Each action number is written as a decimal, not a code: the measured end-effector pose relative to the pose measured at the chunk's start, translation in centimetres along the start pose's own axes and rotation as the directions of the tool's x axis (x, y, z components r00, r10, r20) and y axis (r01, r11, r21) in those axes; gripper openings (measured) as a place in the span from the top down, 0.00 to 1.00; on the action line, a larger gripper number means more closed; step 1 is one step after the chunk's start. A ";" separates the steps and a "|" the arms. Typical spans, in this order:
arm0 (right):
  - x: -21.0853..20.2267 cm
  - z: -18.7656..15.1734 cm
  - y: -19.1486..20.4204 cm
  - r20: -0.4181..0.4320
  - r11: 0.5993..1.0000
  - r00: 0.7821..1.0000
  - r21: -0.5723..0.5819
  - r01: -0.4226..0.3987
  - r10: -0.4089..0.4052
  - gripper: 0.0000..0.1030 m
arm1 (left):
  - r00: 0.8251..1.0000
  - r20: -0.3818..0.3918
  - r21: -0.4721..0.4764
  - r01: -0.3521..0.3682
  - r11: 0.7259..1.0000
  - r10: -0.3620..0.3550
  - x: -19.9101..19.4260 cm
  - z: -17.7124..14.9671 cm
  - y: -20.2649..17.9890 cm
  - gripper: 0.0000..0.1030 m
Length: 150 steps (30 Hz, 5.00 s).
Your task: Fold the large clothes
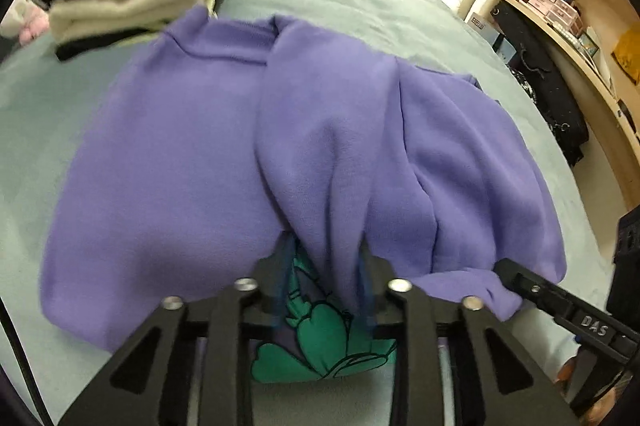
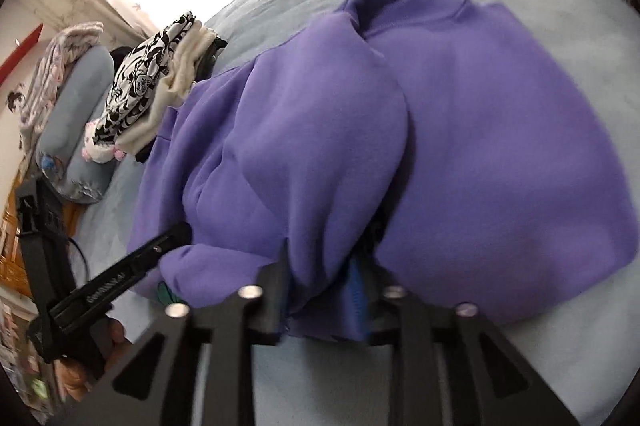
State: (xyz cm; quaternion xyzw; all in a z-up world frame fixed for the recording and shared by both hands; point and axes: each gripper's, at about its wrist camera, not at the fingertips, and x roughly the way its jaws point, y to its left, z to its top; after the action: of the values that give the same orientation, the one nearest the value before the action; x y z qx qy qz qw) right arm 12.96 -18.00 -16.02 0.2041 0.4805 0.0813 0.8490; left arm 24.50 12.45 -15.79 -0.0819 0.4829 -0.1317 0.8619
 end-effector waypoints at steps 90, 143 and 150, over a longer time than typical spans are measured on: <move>-6.4 -3.0 11.3 0.232 0.960 0.968 -0.237 0.147 -0.091 0.42 | 0.978 0.087 -0.232 0.206 0.951 -0.191 -9.1 -8.3 8.3 0.39; -10.4 -1.5 -8.6 0.199 0.987 0.975 0.143 0.074 -0.102 0.80 | 0.910 0.282 0.404 0.175 0.898 -0.304 -5.1 2.1 -24.6 0.82; -12.7 -1.5 -14.5 0.245 0.957 0.953 0.268 0.111 -0.179 0.80 | 0.955 0.180 0.480 0.123 0.868 -0.235 -0.4 -0.4 -29.8 0.82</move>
State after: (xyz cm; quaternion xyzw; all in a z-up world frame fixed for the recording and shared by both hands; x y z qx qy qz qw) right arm 4.17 -34.89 -12.92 0.2827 0.3821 -0.0714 0.8769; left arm 19.58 -15.79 -7.67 0.0670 0.3233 -0.3125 0.8907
